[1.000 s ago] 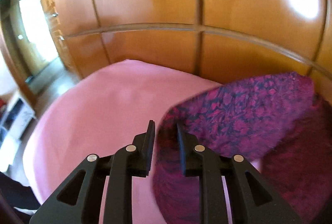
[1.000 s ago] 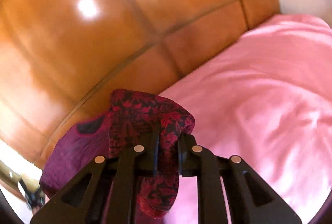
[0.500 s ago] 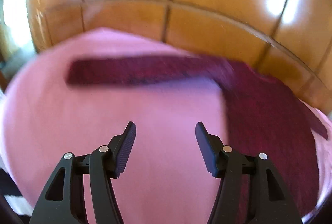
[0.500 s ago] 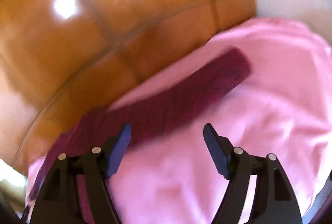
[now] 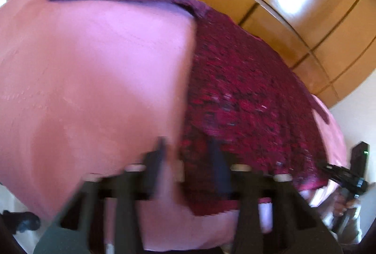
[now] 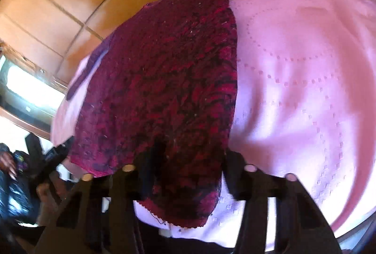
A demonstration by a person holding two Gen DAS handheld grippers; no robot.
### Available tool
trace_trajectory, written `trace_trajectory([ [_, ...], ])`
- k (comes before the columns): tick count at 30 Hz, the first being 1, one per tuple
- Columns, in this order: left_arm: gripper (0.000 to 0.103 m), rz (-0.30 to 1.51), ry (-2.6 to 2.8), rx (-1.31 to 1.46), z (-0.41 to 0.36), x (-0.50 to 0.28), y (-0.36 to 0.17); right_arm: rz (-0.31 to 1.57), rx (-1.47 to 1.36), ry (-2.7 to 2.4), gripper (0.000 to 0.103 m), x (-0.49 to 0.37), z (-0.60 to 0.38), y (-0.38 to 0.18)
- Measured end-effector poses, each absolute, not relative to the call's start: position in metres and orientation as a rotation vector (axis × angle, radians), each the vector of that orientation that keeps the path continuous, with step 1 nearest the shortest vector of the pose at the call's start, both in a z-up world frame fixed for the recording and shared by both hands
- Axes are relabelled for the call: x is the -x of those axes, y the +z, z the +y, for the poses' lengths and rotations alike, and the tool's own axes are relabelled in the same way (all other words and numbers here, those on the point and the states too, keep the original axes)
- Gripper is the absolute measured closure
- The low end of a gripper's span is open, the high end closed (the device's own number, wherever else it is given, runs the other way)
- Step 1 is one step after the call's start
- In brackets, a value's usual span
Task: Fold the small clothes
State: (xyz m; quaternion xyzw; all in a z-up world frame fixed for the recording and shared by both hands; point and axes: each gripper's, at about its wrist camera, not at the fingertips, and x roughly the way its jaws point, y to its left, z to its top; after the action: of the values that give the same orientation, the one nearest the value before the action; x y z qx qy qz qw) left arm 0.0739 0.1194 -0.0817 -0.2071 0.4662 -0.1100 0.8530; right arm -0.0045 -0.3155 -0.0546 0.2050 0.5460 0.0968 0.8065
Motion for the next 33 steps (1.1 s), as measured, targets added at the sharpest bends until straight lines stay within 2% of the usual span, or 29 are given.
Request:
trace_trajectory([
  [1,0.087,0.975,-0.216,0.416,0.115,-0.074,-0.080,1.168,-0.427,0.205,0.081,0.004,-0.315,-0.056],
  [3,0.090,0.963,-0.215,0.380,0.112,-0.072,-0.074,1.149,-0.373,0.206,0.085,0.006,-0.310,-0.046],
  [6,0.092,0.925,-0.238,0.368,0.115,-0.062,-0.052,1.084,-0.289,0.220,0.088,0.009,-0.305,-0.019],
  [8,0.103,0.905,-0.247,0.342,0.122,-0.051,-0.041,1.051,-0.242,0.230,0.089,0.016,-0.308,-0.001],
  [12,0.103,0.917,-0.260,0.316,0.123,-0.023,-0.034,1.074,-0.200,0.228,0.090,0.042,-0.322,0.002],
  [16,0.103,0.983,-0.249,0.323,0.116,-0.002,-0.054,1.162,-0.230,0.196,0.091,0.064,-0.323,-0.030],
  [22,0.103,1.039,-0.235,0.335,0.110,0.013,-0.067,1.237,-0.296,0.159,0.091,0.081,-0.325,-0.058],
  [26,0.103,0.999,-0.240,0.367,0.119,0.007,-0.048,1.246,-0.310,0.169,0.090,0.074,-0.324,-0.054],
  [27,0.103,0.977,-0.234,0.359,0.121,0.006,-0.042,1.246,-0.322,0.188,0.085,0.070,-0.327,-0.054],
  [28,0.103,0.952,-0.236,0.347,0.121,0.001,-0.033,1.245,-0.316,0.195,0.075,0.069,-0.332,-0.051],
  [29,0.099,0.932,-0.225,0.339,0.121,-0.002,-0.028,1.230,-0.310,0.182,0.067,0.066,-0.335,-0.046],
  [30,0.094,0.918,-0.216,0.334,0.118,-0.008,-0.023,1.201,-0.321,0.166,0.053,0.061,-0.342,-0.040],
  [32,0.062,0.880,-0.216,0.301,0.105,-0.026,-0.013,1.156,-0.373,0.132,0.052,0.059,-0.352,-0.033],
  [33,0.054,0.855,-0.203,0.271,0.096,-0.034,-0.010,1.130,-0.421,0.104,0.046,0.052,-0.361,-0.033],
])
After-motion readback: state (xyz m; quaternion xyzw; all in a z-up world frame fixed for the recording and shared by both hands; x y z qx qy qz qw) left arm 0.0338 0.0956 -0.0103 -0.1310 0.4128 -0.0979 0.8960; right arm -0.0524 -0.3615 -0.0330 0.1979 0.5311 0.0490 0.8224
